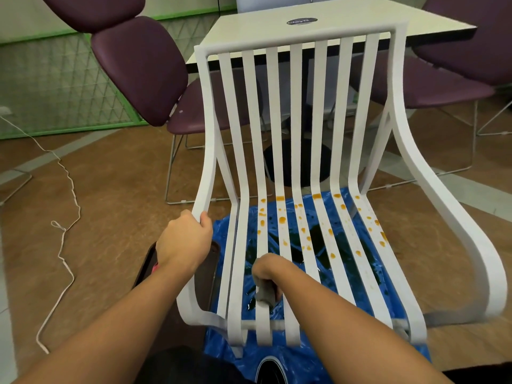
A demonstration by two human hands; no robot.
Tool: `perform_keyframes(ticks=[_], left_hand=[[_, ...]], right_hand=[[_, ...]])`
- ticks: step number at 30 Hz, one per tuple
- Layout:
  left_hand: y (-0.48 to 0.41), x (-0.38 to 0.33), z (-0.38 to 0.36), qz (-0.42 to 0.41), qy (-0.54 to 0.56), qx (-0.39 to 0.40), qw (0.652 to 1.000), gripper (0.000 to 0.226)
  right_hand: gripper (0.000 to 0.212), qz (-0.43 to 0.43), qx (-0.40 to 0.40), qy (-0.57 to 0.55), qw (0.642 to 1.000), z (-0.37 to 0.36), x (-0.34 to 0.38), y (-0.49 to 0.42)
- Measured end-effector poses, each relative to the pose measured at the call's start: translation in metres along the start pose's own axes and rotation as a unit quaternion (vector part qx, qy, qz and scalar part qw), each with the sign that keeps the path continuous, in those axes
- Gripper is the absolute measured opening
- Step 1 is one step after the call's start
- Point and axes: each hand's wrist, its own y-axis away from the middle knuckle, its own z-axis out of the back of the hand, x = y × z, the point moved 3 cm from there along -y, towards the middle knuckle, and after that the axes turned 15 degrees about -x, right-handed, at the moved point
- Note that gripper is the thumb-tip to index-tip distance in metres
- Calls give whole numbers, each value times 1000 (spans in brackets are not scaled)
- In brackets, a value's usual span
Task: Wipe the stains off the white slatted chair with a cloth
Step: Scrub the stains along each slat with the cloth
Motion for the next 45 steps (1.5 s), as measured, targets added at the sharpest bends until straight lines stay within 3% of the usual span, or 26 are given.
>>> perform_keyframes(ticks=[4,8,11,14,18,20,23,26,32,38,42,45], left_hand=[[0,1,0,-1,-2,3,1000,40],[0,0,0,-4,-7,5,1000,40],[0,0,-1,-5,-11,9,1000,41],[0,0,0,-5,-10,11,1000,41],[0,1,-2,-2,-2,14,1000,41],[-1,1,-2,-2,-1,15,1000,41],[-2,0,-1,-3,-4,15,1000,41],[-1,0,0,-6,-6,15,1000,40],[0,-1,-1,-7,-12,12,1000,41],[0,-3,3,-5,-13,18,1000,41],[-1,-2,2,0,-2,18,1000,42],[-1,0,2,3,11,14,1000,43]], right_hand=[[22,27,50,63,996,9,4,3],[26,47,-12,33,998,-2,10,-4],[33,-8,-108,-148,983,-22,4,-19],[34,-96,-195,-232,948,-32,0,-20],[37,-151,-191,-316,917,-37,5,-12],[53,-187,-158,-329,912,-39,3,-1],[75,-157,-141,-305,929,-42,-2,13],[68,-126,-149,-260,946,-53,-8,24],[49,-118,-170,-256,944,-49,-6,17],[52,-125,-175,-240,947,-37,0,0],[54,-57,-256,-216,940,-56,-5,16],[72,-19,-271,-138,953,-65,-7,25]])
